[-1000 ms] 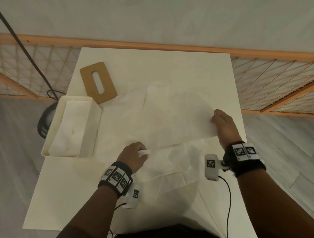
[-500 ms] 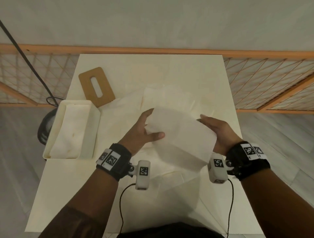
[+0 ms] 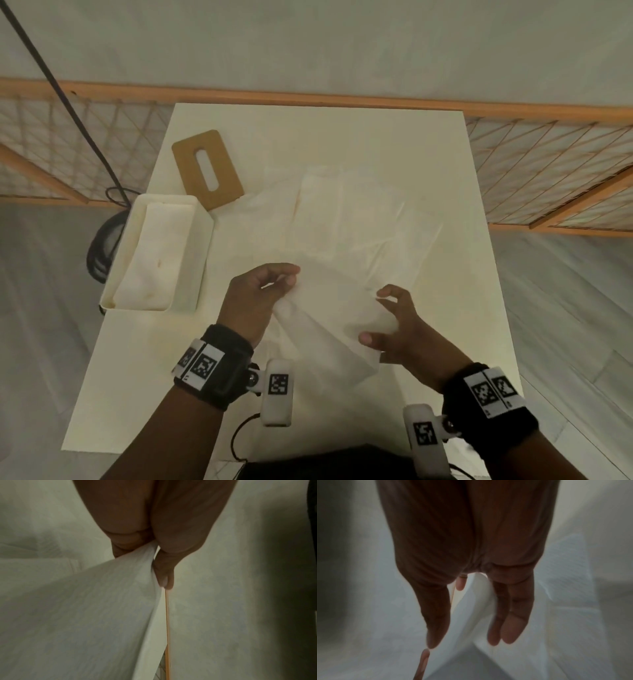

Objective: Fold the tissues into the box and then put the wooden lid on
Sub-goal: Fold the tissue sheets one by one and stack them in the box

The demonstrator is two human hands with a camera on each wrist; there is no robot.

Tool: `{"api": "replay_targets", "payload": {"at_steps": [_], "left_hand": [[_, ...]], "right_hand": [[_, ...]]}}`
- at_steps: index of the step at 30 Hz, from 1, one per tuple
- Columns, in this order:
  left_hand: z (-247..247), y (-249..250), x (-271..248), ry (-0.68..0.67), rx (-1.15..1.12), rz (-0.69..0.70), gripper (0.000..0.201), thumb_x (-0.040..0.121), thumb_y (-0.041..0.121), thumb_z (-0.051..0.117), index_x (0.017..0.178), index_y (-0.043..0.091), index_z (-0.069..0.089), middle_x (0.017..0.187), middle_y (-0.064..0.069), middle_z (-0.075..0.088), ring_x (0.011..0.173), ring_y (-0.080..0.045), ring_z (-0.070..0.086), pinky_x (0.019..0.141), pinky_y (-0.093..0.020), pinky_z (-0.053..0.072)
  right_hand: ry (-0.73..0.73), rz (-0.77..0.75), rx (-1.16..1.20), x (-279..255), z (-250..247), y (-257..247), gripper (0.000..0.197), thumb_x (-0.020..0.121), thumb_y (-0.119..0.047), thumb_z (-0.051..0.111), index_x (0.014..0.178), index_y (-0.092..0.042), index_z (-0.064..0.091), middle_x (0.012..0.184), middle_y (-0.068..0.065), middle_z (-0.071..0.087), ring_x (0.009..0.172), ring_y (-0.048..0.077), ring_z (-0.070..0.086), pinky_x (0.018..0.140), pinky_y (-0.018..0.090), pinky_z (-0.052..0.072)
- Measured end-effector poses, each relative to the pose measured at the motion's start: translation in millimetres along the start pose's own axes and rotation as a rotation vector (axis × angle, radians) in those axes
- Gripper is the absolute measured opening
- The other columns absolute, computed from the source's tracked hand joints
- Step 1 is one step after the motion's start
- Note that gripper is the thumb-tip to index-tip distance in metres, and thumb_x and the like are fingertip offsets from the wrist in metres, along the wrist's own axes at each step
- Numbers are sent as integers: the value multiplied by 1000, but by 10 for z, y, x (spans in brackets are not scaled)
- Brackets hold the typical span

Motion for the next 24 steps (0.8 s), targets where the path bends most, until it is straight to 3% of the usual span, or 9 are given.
{"api": "replay_targets", "payload": {"at_steps": [2, 4, 6, 8, 10, 12, 17, 21, 24], "left_hand": [[-98, -31, 7, 92, -47, -16, 20, 92, 10, 71, 98, 26, 82, 109, 0, 76, 110, -19, 68, 104, -41, 49], [-168, -63, 25, 150, -32, -7, 20, 94, 15, 70, 103, 29, 80, 117, 0, 75, 118, -24, 65, 110, -49, 47], [-183, -51, 19, 137, 10, -17, 19, 92, 24, 73, 106, 34, 79, 120, 4, 73, 120, -22, 64, 111, -49, 46], [-130, -10, -15, 23, 86, -54, 30, 83, 32, 82, 112, 37, 76, 120, 6, 73, 117, -20, 66, 109, -46, 48], [-74, 49, -76, -102, 207, -41, 39, 79, 21, 86, 113, 38, 75, 113, 6, 76, 106, -20, 72, 103, -43, 53], [-60, 103, -115, -160, 358, 27, 37, 81, 11, 83, 105, 39, 77, 107, 11, 77, 97, -19, 73, 98, -41, 55], [-42, 115, -263, -177, 630, 90, 20, 85, 20, 81, 93, 39, 78, 74, 28, 68, 68, 2, 63, 73, -14, 43], [-48, 81, -357, -184, 697, 148, 9, 87, 32, 78, 90, 40, 76, 103, 19, 63, 94, -3, 64, 75, -18, 44], [-89, 96, -352, -164, 616, 94, 10, 90, 30, 75, 96, 35, 70, 107, 19, 69, 101, -1, 64, 79, -18, 45]], "right_hand": [[-49, 40, 140, 24, 72, 76, 55, 82, -4, 82, 120, -27, 49, 125, 7, 64, 103, 27, 69, 82, 45, 59], [1, 11, 178, 66, 71, 46, 35, 87, 4, 72, 112, -12, 54, 111, 11, 64, 88, 23, 68, 71, 34, 58], [102, -40, 137, 98, -6, -21, 18, 90, 1, 69, 103, -9, 63, 106, 12, 66, 82, 18, 68, 68, 26, 55], [140, -65, 27, 134, -74, -83, 21, 89, -13, 76, 109, -15, 72, 110, 12, 73, 94, 24, 72, 82, 33, 57], [154, -57, -209, 149, -136, -139, 36, 79, -31, 87, 113, -32, 74, 105, 15, 75, 98, 32, 72, 93, 41, 58], [210, -51, -449, 148, -238, -178, 38, 72, -39, 90, 107, -45, 74, 99, 19, 72, 92, 35, 69, 88, 41, 57], [324, -100, -595, 8, -371, -213, 18, 74, -31, 89, 86, -31, 75, 85, 0, 73, 81, 23, 66, 65, 18, 48], [280, -61, -640, -87, -403, -102, 22, 71, -39, 90, 81, -34, 72, 122, -24, 58, 111, -5, 56, 86, 14, 40], [211, -103, -586, -72, -410, -200, 17, 78, -38, 86, 83, -28, 74, 117, -24, 68, 105, -8, 62, 92, 19, 43]]}}
Point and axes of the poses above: each hand's wrist, its own x-axis towards the middle knuckle, its own z-axis out of the palm, y = z × x, the point moved 7 cm from there along x, towards the middle knuckle
